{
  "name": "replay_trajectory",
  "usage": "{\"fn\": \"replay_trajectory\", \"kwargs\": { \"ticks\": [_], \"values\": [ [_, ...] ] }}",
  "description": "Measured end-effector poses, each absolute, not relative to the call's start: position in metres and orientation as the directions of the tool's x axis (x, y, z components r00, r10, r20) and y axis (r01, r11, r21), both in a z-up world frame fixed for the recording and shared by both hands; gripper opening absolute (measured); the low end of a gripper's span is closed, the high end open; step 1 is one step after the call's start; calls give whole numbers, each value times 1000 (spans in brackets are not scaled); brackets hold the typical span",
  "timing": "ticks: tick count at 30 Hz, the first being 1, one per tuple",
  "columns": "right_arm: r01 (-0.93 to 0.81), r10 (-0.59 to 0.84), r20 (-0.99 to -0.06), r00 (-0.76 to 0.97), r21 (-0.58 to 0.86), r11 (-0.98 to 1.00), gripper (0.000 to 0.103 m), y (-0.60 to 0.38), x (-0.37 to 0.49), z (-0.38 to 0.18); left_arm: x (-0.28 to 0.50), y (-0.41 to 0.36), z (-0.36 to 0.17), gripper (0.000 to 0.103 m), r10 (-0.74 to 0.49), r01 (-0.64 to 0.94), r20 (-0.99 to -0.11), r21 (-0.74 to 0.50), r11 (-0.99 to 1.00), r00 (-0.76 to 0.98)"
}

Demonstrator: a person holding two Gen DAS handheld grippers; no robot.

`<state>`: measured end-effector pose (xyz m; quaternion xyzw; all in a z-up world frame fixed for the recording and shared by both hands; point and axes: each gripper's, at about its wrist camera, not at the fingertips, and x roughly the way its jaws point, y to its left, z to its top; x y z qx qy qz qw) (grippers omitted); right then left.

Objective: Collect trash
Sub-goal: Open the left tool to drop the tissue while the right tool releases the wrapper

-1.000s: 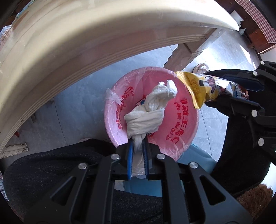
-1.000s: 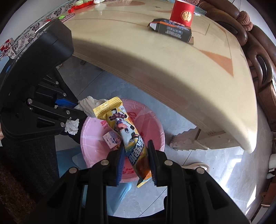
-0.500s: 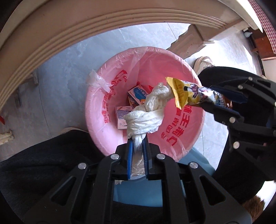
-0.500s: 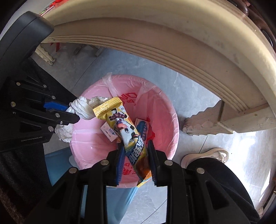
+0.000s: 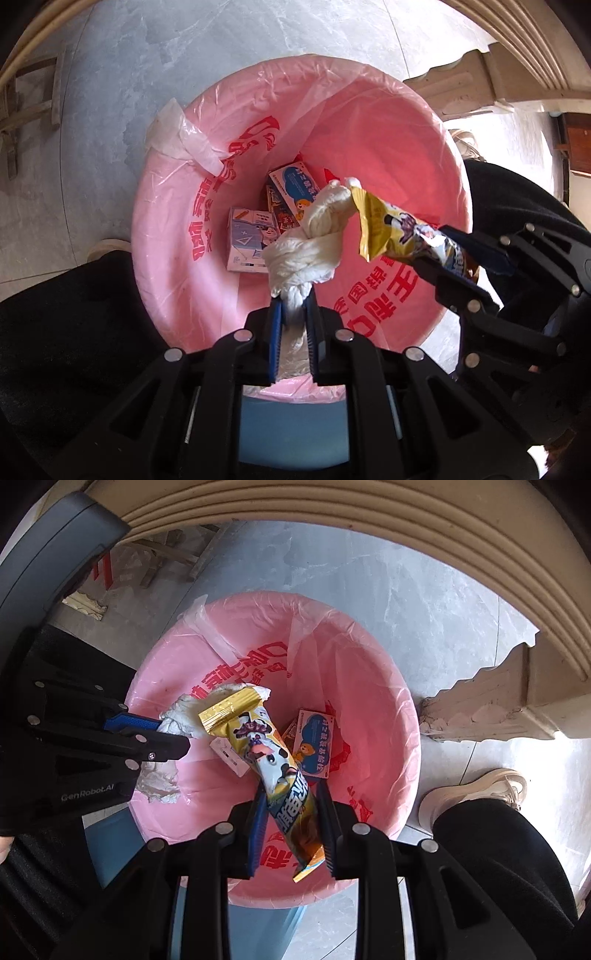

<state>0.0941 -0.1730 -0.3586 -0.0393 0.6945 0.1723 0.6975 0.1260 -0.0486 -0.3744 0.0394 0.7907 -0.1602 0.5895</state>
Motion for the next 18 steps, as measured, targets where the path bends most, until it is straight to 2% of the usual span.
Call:
{"fn": "replay_trajectory", "kwargs": {
  "ticks": [4, 6, 8, 11, 13, 14, 15, 17, 18],
  "values": [
    [-280, 185, -982, -35, 188, 941, 26, -177, 95, -366, 128, -52, -378, 15, -105, 255, -949, -186, 949, -299],
    [-272, 185, -982, -43, 190, 943, 26, -178, 97, -369, 127, -53, -376, 27, -101, 261, -951, -181, 948, -291],
    [-266, 187, -981, -50, 194, 944, 26, -178, 97, -371, 128, -56, -376, 29, -90, 273, -956, -169, 947, -280],
    [-269, 185, -982, -50, 191, 944, 26, -177, 98, -372, 129, -57, -375, 47, -81, 281, -960, -158, 946, -268],
    [-277, 183, -982, -47, 189, 942, 28, -175, 98, -371, 130, -58, -374, 52, -70, 287, -963, -146, 947, -260],
    [-280, 181, -982, -44, 186, 942, 32, -174, 98, -371, 131, -57, -373, 54, -70, 287, -963, -146, 947, -259],
    [-284, 177, -983, -40, 181, 941, 43, -173, 98, -371, 132, -57, -373, 56, -71, 284, -963, -146, 948, -258],
    [-293, 172, -985, -29, 173, 940, 51, -172, 97, -369, 133, -56, -373, 57, -68, 279, -964, -142, 950, -256],
    [-296, 174, -984, -28, 175, 939, 51, -172, 97, -369, 133, -55, -373, 58, -67, 276, -964, -139, 951, -257]
  ]
}}
